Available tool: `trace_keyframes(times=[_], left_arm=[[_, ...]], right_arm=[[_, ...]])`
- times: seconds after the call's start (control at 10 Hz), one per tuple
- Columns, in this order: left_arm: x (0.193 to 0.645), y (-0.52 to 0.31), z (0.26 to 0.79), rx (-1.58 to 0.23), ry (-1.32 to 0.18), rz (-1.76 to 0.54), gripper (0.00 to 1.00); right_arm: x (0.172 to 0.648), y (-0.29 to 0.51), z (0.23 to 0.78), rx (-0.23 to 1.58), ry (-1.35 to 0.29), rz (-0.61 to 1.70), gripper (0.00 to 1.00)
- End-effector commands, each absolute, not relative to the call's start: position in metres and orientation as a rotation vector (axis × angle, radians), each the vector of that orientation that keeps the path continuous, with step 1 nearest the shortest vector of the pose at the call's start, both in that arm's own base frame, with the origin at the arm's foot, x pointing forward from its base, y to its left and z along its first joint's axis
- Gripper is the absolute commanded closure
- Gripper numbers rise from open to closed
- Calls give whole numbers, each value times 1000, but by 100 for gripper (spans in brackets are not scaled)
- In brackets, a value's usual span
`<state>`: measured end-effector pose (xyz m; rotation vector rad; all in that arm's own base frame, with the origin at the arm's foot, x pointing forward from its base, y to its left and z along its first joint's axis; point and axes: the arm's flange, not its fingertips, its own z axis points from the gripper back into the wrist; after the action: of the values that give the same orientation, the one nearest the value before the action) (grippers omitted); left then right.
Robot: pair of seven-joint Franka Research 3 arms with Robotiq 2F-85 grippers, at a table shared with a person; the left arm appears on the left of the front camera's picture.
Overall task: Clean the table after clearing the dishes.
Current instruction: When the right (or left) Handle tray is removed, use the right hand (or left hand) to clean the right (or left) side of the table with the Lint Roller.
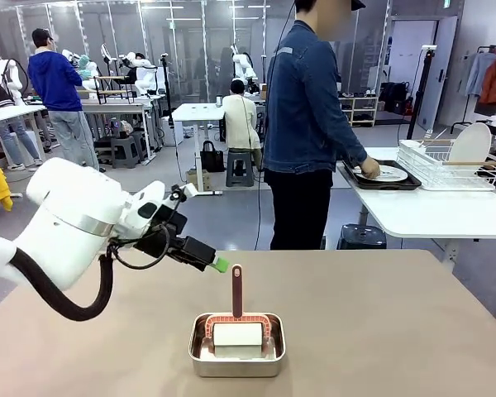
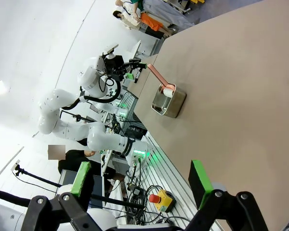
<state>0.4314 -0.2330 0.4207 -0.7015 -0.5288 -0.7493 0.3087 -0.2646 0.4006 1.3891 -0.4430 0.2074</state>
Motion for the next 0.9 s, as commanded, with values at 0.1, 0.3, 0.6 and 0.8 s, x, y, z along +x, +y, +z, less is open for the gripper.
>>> trace_keyframes(times=[0.1, 0.3, 0.6, 0.8], left_arm=[[455, -262, 441, -534, -441, -896, 0], [465, -277, 448, -512, -400, -960, 0], [471, -309, 459, -321, -261, -1159, 0], [480, -331, 462, -261, -168, -1274, 0]], right_arm=[[305, -264, 402, 1385, -444, 235, 0], [305, -264, 402, 1385, -444, 235, 0], [305, -264, 402, 1385, -444, 235, 0], [305, -264, 402, 1385, -444, 235, 0]])
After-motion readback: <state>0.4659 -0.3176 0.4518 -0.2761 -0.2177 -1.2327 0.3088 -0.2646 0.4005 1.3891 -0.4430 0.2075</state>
